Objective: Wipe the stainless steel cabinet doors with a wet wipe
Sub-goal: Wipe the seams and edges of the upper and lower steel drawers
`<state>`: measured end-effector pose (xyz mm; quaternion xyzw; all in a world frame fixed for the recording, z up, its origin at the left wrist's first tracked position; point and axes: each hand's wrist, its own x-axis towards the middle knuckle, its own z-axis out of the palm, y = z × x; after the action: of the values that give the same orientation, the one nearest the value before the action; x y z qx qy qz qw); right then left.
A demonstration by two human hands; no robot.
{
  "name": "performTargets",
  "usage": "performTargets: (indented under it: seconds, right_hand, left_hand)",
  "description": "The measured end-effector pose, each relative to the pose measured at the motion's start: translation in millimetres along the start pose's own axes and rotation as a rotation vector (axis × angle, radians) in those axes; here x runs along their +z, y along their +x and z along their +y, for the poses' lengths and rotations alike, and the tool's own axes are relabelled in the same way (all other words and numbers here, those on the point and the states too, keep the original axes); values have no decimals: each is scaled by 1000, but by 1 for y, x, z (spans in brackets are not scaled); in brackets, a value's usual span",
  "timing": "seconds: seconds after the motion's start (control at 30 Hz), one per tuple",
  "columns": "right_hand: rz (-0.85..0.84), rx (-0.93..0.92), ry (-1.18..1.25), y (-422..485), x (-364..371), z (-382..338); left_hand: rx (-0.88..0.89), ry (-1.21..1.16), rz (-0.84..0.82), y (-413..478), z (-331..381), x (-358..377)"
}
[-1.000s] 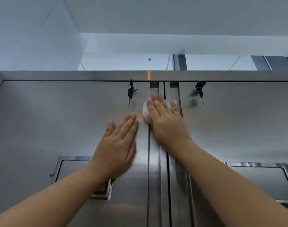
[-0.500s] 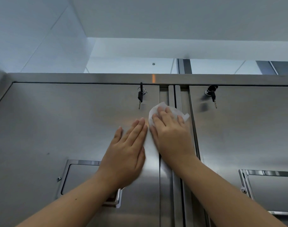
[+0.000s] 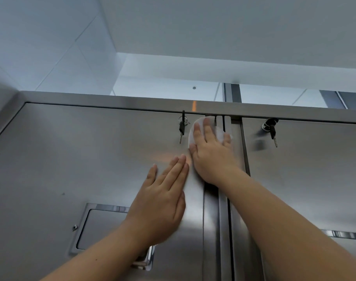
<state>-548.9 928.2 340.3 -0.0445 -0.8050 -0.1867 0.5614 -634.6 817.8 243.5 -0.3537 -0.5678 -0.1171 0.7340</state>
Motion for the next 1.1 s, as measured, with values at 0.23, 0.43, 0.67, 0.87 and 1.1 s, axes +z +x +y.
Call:
performTargets:
  seconds: [0.23, 0.43, 0.67, 0.87, 1.1]
  right_hand:
    - [24, -11, -52, -14, 4, -6]
    - [-32, -40, -70, -2, -4, 3]
    - [-33, -35, -35, 9, -9, 2]
    - [-4, -101, -24, -6, -4, 3]
    - [11, -77, 0, 9, -4, 0]
  left_hand:
    - [-11, 7, 9, -2, -1, -2]
    - [-1, 5, 5, -3, -1, 0]
    - [-6, -7, 13, -3, -2, -2]
    - [-3, -8, 12, -3, -1, -3]
    - [-8, -14, 8, -2, -2, -2]
